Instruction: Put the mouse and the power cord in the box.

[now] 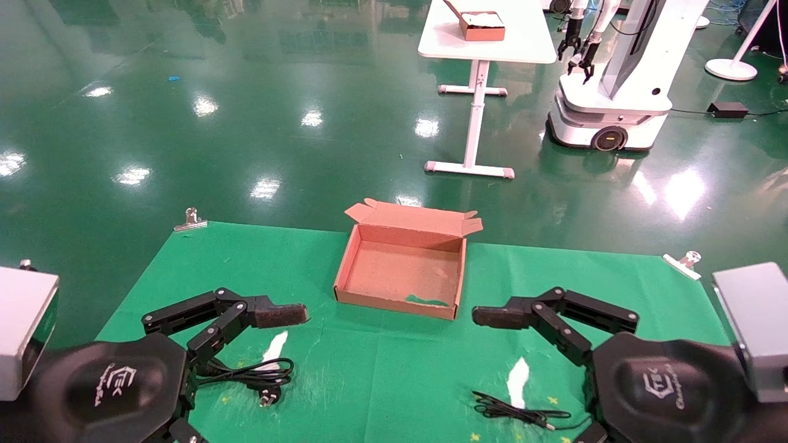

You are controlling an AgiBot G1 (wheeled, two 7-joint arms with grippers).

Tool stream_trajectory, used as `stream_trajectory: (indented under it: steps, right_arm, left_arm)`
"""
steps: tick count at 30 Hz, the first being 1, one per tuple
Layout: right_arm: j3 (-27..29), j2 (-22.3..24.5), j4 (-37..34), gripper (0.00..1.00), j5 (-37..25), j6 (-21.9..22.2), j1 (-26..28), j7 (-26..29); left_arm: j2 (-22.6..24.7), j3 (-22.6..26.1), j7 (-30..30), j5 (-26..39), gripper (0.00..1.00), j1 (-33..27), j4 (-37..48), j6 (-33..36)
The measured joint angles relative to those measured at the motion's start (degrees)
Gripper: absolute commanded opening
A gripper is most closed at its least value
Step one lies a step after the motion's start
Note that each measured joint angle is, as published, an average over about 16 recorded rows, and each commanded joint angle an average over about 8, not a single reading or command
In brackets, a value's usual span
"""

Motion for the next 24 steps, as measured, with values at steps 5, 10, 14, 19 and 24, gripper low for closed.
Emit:
stream_trajectory:
  steps: [5,10,14,19,24]
  right_arm:
    - [-2.9,0.1,-3.3,1.00,-5.9,-1.6,1.8,-3.5]
    - [-7.6,-0.9,-9.8,1.00,-14.7,-2.8,5.4,-9.4]
    - [-11.6,-2.9,-17.0,1.00,-22.4,-2.3,9.2,-15.3]
    - [-16.2,-7.0,-27.1,1.00,-31.4,0.2,14.4,-22.8]
    - [-19.3,-11.9,-37.1,1.00,-38.5,3.6,18.8,-29.6]
  left_arm:
    - [0.9,4.8,2.6,8.7,1.00,-4.6,1.9,1.6]
    - [3.4,11.6,7.3,20.2,1.00,-11.1,7.8,2.7]
    - [7.1,17.0,12.4,29.2,1.00,-16.5,15.9,1.7]
    - [12.7,22.1,19.4,38.7,1.00,-22.0,28.6,-2.6]
    - [18.3,24.9,25.9,45.3,1.00,-26.0,41.0,-8.7]
